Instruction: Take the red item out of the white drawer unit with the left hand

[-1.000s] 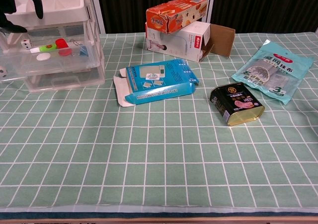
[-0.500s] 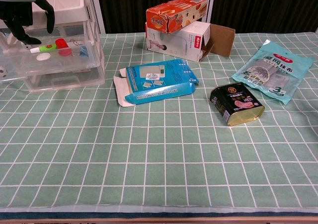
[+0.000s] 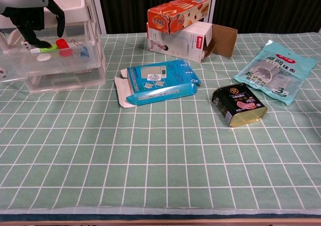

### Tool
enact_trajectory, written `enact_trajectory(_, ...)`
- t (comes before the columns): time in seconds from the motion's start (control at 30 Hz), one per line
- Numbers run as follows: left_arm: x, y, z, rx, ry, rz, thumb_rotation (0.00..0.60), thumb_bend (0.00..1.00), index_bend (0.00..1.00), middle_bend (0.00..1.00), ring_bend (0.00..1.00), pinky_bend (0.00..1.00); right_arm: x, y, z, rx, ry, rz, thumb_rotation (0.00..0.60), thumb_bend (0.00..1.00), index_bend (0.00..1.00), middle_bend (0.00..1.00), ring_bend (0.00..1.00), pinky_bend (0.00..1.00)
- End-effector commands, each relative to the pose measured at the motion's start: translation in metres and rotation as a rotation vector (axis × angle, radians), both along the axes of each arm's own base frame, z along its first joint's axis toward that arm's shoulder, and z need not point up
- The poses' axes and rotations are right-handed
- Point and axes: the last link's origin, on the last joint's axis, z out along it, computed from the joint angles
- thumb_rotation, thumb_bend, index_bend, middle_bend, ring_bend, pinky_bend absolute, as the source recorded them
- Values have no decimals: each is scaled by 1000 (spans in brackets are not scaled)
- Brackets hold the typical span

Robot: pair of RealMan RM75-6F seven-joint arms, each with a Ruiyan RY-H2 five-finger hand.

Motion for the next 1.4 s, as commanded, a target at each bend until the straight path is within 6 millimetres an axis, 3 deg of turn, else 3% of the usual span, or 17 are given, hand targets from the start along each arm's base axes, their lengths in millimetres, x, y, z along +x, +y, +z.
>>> enact_trajectory(0.03, 1, 0, -2, 2, -8, -1, 600, 298, 436, 1000, 1000, 1000, 0, 0, 0, 1, -1, -1, 600, 65, 0, 0, 0, 223)
enact_trajectory(0.87, 1, 4, -15, 5, -33, 18, 600, 326, 458, 1000, 1000, 1000, 0, 0, 0, 5, -13, -6, 600, 65, 0, 0, 0, 223)
enact_trajectory(1.4, -3, 3, -17, 13, -50, 28, 600, 353, 529, 1000, 1000, 1000, 0, 1, 0, 3, -19, -8, 600, 66, 0, 0, 0, 223)
